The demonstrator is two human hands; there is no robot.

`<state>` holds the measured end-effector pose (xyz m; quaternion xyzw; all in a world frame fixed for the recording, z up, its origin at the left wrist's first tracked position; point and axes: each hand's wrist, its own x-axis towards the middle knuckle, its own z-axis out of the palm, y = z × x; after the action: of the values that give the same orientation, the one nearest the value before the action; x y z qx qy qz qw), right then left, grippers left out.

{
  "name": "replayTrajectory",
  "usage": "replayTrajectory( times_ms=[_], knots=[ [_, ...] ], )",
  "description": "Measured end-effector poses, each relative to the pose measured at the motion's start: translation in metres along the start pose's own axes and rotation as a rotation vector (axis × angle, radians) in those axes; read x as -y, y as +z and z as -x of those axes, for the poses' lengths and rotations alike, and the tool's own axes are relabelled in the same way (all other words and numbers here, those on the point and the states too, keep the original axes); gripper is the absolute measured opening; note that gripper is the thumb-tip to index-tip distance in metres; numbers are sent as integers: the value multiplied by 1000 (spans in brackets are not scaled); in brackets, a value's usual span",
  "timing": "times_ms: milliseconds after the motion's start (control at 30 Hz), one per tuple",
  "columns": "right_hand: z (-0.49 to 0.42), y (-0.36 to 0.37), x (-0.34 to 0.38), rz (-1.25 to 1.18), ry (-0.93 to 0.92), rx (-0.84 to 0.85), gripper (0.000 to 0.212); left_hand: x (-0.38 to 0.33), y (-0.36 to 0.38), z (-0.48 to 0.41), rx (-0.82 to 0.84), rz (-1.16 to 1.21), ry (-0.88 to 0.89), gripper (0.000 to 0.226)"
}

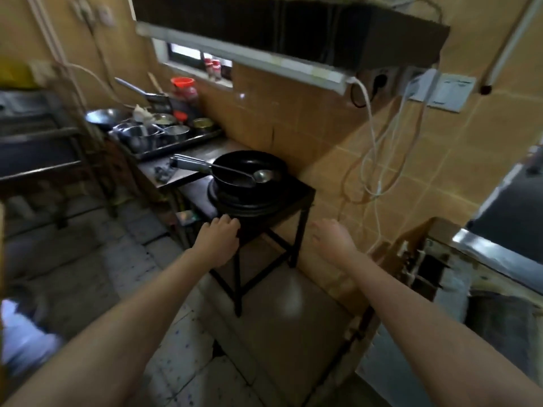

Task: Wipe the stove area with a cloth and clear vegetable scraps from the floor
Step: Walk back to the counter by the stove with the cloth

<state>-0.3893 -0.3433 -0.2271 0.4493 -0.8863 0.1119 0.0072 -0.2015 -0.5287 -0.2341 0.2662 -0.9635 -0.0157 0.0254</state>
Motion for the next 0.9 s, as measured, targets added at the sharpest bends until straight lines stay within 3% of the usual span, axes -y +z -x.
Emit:
replayTrajectory(
  times_ms=[233, 433, 600, 900],
  knots=[
    [-78, 35, 59, -57, -352, 123, 31, 47, -1, 39, 43, -17, -366, 35],
    [-114, 47, 124, -98, -598, 124, 32, 100, -5, 78, 12, -12, -611, 34],
    [-138, 59, 176, -41, -650, 111, 36, 144, -6, 90, 16, -50, -714, 28],
    [-197, 105, 270, -151, -740, 124, 31, 247, 6, 81, 46, -54, -763, 29]
  ],
)
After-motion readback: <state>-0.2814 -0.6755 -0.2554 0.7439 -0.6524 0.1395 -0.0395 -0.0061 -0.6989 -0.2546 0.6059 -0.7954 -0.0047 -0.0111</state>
